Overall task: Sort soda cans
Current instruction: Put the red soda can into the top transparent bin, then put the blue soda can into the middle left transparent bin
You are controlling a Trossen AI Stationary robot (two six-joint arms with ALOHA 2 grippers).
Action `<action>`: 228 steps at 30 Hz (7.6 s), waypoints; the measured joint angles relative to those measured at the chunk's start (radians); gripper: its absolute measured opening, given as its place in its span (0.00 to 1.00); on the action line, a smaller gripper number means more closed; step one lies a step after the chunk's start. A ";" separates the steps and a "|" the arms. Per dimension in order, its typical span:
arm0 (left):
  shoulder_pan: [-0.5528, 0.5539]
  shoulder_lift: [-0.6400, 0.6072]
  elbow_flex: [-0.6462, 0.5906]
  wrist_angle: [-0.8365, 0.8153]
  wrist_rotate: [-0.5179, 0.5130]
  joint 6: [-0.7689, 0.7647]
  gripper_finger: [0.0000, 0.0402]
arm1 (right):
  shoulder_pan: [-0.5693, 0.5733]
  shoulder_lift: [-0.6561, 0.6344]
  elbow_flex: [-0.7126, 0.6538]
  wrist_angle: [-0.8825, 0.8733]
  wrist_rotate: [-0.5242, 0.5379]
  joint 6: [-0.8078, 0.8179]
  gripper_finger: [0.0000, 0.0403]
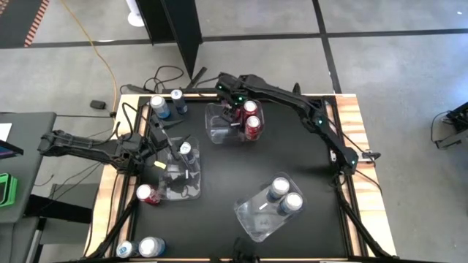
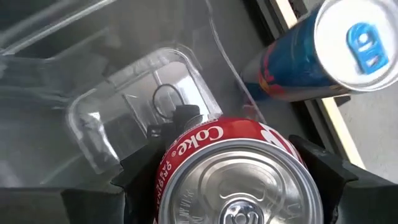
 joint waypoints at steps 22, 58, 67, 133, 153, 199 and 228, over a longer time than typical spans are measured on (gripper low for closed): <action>0.000 0.000 0.000 -0.001 0.000 0.004 0.67 | -0.019 0.063 0.003 0.015 0.000 0.010 0.92; 0.000 0.000 0.000 -0.002 0.000 0.005 0.67 | -0.029 -0.200 0.004 0.256 0.004 -0.017 0.93; 0.000 0.000 0.000 -0.002 0.000 0.005 0.67 | -0.054 -0.135 -0.002 0.321 -0.007 0.043 0.93; 0.000 0.000 0.000 -0.017 0.000 0.009 0.67 | -0.065 0.035 0.001 0.357 -0.026 0.168 0.92; 0.000 0.000 0.000 -0.018 0.000 0.012 0.67 | -0.093 0.002 -0.005 0.323 0.073 0.142 0.92; 0.000 0.000 0.000 -0.017 0.000 0.009 0.67 | -0.098 0.031 -0.018 0.294 0.026 0.172 0.99; 0.000 0.000 0.000 -0.017 0.000 0.008 0.67 | -0.093 0.053 -0.016 0.328 0.059 0.141 0.89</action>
